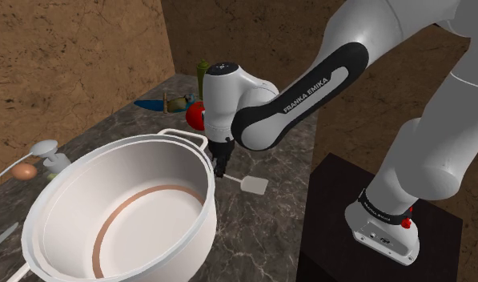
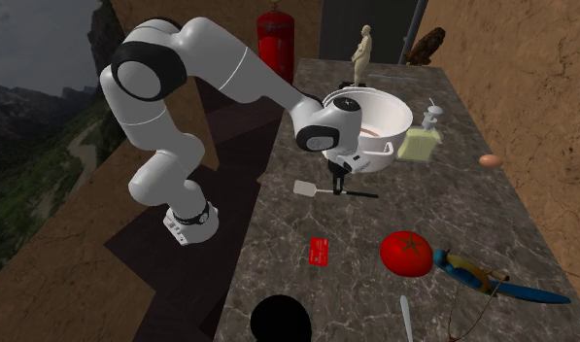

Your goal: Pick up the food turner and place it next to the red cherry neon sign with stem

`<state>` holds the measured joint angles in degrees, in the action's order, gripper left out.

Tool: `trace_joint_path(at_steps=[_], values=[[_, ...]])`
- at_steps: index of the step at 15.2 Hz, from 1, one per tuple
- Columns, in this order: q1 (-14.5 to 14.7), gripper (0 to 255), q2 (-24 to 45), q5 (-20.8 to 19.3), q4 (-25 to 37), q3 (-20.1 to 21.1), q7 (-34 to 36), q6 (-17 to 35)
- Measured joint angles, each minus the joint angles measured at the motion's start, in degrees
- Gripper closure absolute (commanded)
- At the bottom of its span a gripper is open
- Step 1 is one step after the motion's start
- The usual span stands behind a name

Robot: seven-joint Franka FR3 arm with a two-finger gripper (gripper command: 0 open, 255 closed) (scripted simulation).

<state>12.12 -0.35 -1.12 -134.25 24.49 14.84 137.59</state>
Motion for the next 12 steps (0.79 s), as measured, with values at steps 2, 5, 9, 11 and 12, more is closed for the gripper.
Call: trace_joint_path(at_steps=[2,5,9,11,12], values=[[0.0,255,-1.0,0.64,0.25,-0.02,-0.51,-1.17],[0.07,255,-2.14,1.31,1.46,-0.02,-0.88,-3.54],[0.17,255,-4.22,2.42,2.73,-0.14,-1.64,-6.66],[0.16,255,-5.05,2.83,3.73,-0.27,-2.06,-8.32],[0.17,255,-5.58,3.09,4.0,-0.33,-2.25,-9.06]])
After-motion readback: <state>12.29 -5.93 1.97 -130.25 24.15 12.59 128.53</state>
